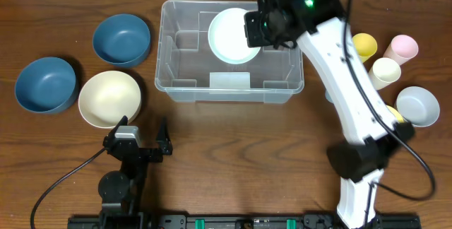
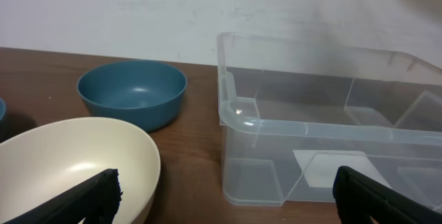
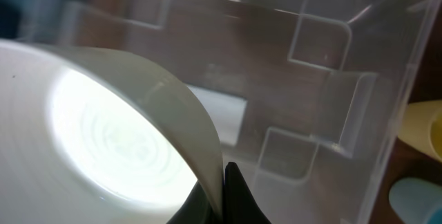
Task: Pack container
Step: 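Lift the white bowl and lower it into the clear container, then open the right gripper and withdraw it from the container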
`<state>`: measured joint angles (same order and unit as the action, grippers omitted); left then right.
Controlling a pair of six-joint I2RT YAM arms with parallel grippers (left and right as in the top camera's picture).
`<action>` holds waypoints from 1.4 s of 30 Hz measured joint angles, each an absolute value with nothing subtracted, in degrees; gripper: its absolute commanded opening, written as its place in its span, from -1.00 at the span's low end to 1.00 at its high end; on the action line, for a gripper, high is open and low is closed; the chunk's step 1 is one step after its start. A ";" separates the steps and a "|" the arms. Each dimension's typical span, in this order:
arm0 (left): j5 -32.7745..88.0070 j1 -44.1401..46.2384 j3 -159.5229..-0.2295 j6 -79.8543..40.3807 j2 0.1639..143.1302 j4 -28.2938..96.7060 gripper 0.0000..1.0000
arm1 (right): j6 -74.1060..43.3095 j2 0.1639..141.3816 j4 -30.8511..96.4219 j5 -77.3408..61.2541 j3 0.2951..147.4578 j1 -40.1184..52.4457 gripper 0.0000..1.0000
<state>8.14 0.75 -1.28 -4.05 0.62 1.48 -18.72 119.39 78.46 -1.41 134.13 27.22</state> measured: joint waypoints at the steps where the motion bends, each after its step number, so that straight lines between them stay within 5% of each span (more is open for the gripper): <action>1: 8.14 0.75 -1.28 -4.05 0.62 1.48 0.96 | -18.68 120.79 77.73 -1.30 134.13 26.61 -0.97; 33: 8.14 0.75 -1.28 -4.05 0.62 1.48 0.96 | -16.64 143.87 67.44 16.58 134.54 22.24 -0.97; 37: 8.14 0.75 -1.28 -4.05 0.62 1.48 0.96 | -16.32 143.87 67.02 17.69 135.00 22.24 -0.45; 42: 8.14 0.75 -1.28 -4.05 0.62 1.48 0.96 | -15.22 144.00 67.96 18.63 135.00 22.20 -0.25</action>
